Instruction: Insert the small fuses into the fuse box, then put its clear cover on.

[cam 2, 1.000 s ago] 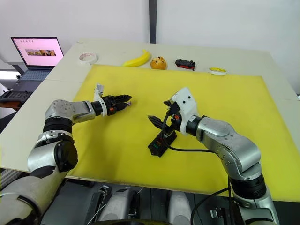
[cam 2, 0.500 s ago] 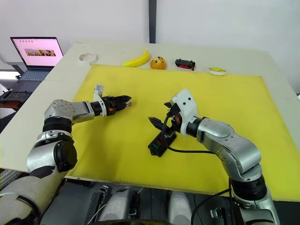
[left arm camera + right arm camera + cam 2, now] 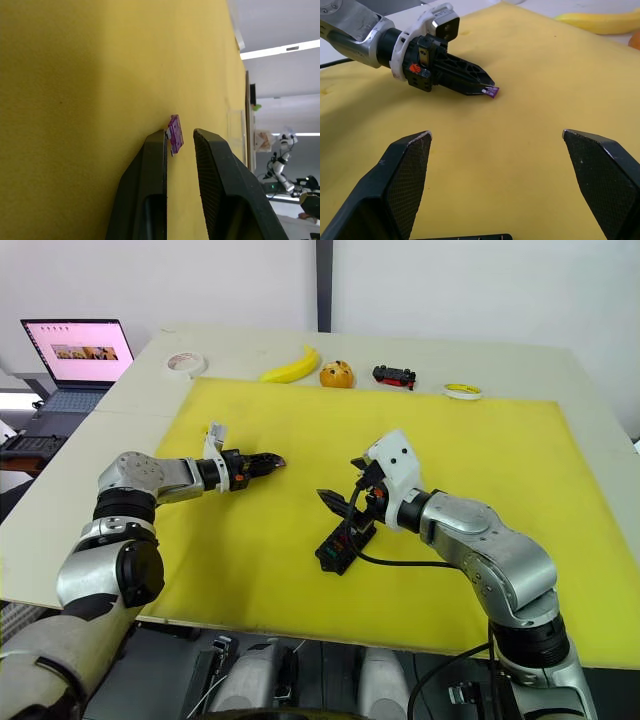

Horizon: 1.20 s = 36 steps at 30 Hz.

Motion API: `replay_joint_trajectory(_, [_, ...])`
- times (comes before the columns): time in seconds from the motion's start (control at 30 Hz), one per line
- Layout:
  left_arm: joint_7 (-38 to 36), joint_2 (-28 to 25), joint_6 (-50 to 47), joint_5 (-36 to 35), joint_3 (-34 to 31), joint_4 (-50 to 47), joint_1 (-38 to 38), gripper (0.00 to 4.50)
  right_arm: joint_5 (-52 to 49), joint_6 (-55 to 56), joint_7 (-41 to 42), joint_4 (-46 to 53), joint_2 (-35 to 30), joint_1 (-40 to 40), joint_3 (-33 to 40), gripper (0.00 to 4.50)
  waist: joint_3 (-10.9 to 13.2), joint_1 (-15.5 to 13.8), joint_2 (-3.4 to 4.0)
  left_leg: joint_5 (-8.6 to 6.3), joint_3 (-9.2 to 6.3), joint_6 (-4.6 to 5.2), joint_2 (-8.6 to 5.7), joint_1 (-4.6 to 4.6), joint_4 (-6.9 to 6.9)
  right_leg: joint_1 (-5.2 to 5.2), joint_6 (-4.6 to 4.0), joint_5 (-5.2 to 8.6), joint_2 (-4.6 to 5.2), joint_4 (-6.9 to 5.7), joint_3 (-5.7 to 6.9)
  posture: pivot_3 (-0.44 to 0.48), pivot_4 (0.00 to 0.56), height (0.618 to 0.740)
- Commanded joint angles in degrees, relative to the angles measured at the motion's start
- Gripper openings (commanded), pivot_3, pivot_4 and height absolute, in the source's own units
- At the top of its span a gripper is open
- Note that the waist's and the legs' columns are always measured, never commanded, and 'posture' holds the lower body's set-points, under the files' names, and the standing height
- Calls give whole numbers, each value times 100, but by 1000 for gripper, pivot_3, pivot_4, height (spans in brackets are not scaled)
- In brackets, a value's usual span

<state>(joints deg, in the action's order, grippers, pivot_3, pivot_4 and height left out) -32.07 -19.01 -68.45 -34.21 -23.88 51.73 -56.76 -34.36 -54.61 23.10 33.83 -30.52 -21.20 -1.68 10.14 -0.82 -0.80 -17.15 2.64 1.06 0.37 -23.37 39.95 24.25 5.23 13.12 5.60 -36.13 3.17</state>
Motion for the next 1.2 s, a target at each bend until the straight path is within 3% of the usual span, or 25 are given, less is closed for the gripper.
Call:
replay_joint_trajectory(0.03, [-21,133,-110,41,107,141,-26,923,-13,30,-16,265,-53,-22,155,4500,0,-1,0,0,0,0,0,0,0,0,0,0,0,0,0,0,150,740])
replay_joint_trajectory(0.1, [-13,134,-97,41,103,151,-26,923,-13,23,-21,273,-56,-17,157,4500,0,0,0,0,0,0,0,0,0,0,0,0,0,0,0,0,150,740])
replay_joint_trajectory(0.17, [5,136,-74,49,102,161,-22,309,-15,17,-22,280,-60,-14,158,4500,0,-1,0,0,0,0,0,0,0,0,0,0,0,0,0,0,150,740])
replay_joint_trajectory(0.23, [-11,125,-72,54,114,146,-8,44,-19,15,-17,283,-69,-11,165,4500,0,0,0,0,0,0,0,0,0,0,0,0,0,0,0,0,150,740])
replay_joint_trajectory(0.6, [24,-138,-640,-300,-176,-531,-25,44,-318,-104,-90,347,72,63,403,4500,2,23,-1,0,1,0,2,-1,-3,6,0,0,0,-1,0,0,150,740])
replay_joint_trajectory(0.8, [13,-138,-2289,-1359,-637,-2398,-29,44,-2162,-688,-917,320,1230,33,1357,4500,9,29,-7,1,0,-2,12,-9,-4,14,0,0,-3,-2,-1,0,150,740])
replay_joint_trajectory(1.03, [582,-114,-2405,-3022,-564,-3236,94,44,-4105,-608,-2301,64,1804,-74,1677,4500,9,33,-3,3,-2,-7,13,-7,-4,16,-2,-1,2,-3,-6,0,150,740])
replay_joint_trajectory(1.2, [1075,96,-2405,-3708,-390,-3600,225,44,-5030,-141,-3190,-148,1881,-175,1599,4500,9,28,-3,3,0,-7,12,-7,-6,17,-3,-1,4,-1,-7,0,150,740])
